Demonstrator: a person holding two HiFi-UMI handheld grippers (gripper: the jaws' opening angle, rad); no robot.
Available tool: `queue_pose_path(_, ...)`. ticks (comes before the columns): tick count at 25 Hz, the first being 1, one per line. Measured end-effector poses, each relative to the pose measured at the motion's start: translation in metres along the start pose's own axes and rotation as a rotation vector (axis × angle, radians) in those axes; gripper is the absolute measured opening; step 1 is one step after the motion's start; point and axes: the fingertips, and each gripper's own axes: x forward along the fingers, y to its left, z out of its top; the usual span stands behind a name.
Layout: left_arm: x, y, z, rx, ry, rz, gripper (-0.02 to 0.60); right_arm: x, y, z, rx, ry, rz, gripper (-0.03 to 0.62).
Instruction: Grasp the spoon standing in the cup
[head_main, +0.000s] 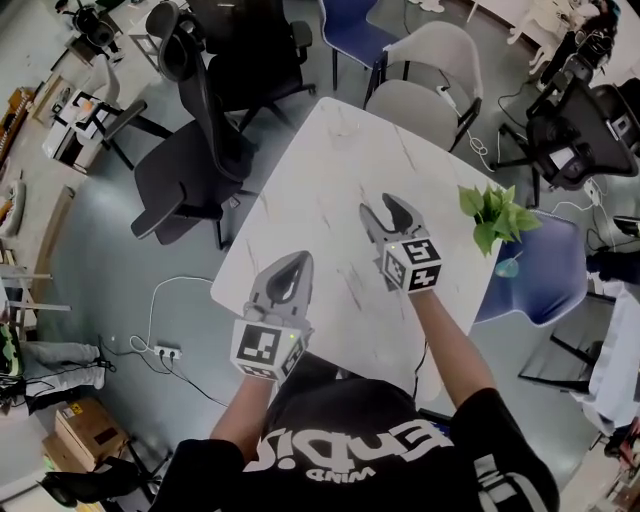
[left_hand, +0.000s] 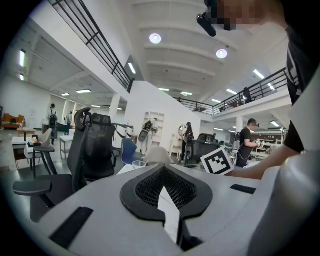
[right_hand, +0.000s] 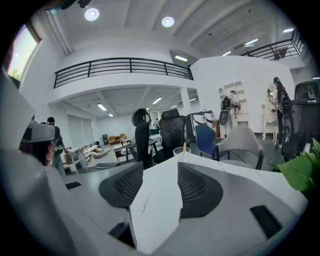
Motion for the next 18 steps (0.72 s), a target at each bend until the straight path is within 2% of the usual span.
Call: queue_pose_path(18, 0.067, 0.052, -0.03, -0.046, 0.061, -0.017, 0.014, 0.114, -0.068, 0.011, 0.004, 0.015, -0.071, 0.187)
